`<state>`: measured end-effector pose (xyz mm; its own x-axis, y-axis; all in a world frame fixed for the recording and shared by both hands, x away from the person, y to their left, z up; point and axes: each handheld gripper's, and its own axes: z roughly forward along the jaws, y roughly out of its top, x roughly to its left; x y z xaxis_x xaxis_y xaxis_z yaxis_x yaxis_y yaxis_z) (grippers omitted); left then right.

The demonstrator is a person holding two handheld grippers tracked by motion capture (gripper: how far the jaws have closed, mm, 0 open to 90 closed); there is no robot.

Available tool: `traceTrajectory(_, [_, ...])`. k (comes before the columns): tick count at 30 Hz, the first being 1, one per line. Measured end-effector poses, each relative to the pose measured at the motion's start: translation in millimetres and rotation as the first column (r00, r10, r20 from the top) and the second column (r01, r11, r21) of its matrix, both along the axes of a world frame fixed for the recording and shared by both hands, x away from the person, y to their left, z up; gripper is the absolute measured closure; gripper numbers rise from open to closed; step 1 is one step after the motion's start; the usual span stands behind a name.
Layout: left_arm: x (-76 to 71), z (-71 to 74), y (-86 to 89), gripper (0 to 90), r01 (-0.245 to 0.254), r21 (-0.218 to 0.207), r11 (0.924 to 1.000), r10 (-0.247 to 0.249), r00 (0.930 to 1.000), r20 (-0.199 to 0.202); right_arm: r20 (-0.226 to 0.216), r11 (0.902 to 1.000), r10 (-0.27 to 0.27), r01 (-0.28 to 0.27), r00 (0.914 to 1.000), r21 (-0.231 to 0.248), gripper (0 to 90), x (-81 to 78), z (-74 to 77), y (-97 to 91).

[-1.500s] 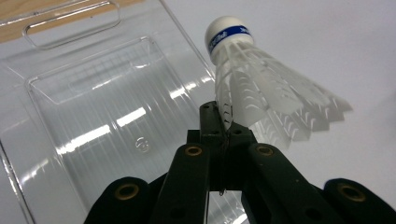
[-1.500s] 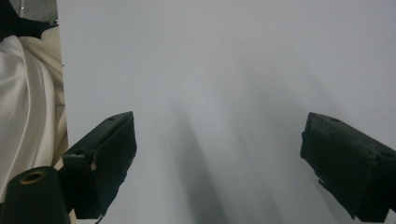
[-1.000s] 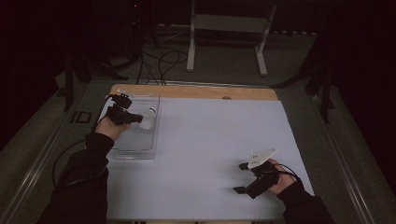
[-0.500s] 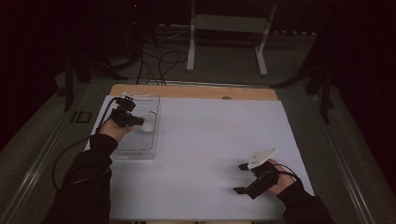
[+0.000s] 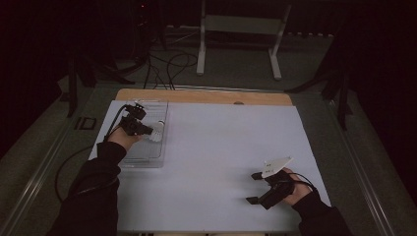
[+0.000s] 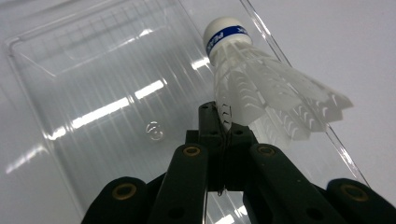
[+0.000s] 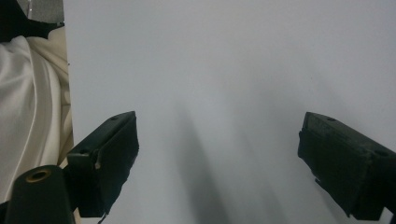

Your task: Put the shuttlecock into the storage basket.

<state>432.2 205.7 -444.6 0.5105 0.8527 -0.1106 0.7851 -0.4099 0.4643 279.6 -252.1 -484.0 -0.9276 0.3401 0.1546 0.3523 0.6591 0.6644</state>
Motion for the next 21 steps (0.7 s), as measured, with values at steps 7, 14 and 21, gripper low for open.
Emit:
traceTrajectory(7, [-1.3, -1.8, -6.6, 56.9, -0.008, 0.073, 0.9973, 0.009, 0.9998, -0.019, -0.007, 0.9998, 0.010, -0.011, 0.9999, -0.018, 10.3, -0.8, -2.1, 0.6])
traceTrajectory(14, [-6.0, 9.8, -14.9, 17.9, -0.013, 0.113, 0.9935, 0.015, 0.9997, -0.018, -0.007, 0.9999, 0.008, -0.008, 0.9999, -0.010, 10.2, -0.7, -0.3, 0.5])
traceTrajectory(21, [-10.1, 21.4, -15.6, 0.8, 0.025, 0.077, 0.9967, -0.024, 0.9997, -0.003, -0.007, 1.0000, 0.006, -0.006, 1.0000, -0.007, 10.2, -1.1, -0.4, 0.3])
